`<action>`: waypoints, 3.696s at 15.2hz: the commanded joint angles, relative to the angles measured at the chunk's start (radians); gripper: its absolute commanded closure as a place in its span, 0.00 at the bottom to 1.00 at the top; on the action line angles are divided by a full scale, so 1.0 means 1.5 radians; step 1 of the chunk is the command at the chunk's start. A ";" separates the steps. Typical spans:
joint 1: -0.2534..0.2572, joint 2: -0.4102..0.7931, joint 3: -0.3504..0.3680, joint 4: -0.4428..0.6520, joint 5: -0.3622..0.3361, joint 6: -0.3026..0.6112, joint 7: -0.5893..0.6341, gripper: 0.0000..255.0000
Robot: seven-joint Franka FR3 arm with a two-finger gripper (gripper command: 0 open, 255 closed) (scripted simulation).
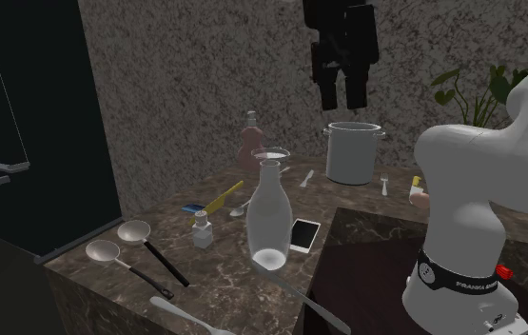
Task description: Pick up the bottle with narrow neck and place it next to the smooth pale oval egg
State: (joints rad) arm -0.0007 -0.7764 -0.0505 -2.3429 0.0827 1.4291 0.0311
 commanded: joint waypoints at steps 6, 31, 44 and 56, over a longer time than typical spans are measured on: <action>-0.023 0.030 -0.039 -0.044 -0.061 0.081 -0.054 0.00; -0.081 0.186 -0.149 -0.132 -0.187 0.361 -0.156 0.00; -0.081 0.182 -0.148 -0.126 -0.187 0.351 -0.156 1.00; -0.078 0.157 -0.133 -0.037 -0.177 0.236 -0.162 1.00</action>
State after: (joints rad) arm -0.1184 -0.5376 -0.2526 -2.4096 -0.1840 1.7984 -0.2107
